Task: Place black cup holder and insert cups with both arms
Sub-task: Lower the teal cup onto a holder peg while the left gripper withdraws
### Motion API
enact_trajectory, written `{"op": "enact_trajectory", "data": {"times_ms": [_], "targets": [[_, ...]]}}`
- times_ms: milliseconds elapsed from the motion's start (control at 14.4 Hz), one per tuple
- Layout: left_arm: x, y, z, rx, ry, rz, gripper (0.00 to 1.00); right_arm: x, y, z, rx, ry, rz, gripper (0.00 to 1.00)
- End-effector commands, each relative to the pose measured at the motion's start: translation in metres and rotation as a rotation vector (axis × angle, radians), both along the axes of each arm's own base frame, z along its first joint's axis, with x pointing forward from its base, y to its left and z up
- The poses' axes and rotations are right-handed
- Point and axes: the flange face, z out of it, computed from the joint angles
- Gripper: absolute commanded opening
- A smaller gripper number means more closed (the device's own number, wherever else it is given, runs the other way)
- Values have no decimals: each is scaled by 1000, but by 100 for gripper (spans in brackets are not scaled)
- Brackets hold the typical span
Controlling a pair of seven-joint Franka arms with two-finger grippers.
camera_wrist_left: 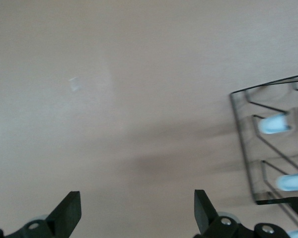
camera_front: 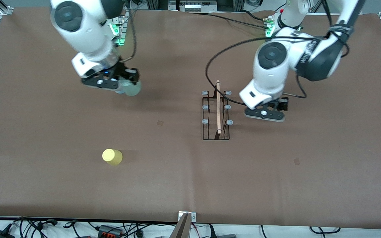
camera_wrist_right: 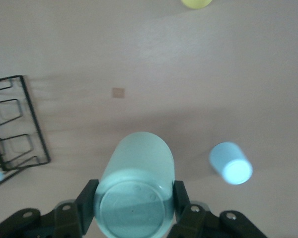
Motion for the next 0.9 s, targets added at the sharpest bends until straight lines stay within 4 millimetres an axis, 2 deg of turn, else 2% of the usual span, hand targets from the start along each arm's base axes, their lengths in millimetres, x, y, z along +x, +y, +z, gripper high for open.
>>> {"op": "enact_trajectory", "data": {"times_ms": [0,139,278,347,555,694,833], "targets": [[7,21,7,5,30,-22,100,12,55,-7,26,35,-121,0],[11,47,6,11,82,-20,100,5,104,-19,31,56,-157,0],[21,69,26,-11,107,-15,100,4,140,-38,28,76,-225,0],[27,84,39,-57,132,-1,100,6,154,-41,42,71,-256,0],[38,128,57,-126,159,34,100,-19,212,-50,49,60,-286,0],[43,149,72,-131,162,22,100,-33,238,-64,53,23,-288,0],[44,164,88,-133,178,9,100,-42,254,-80,56,-4,-273,0]]}}
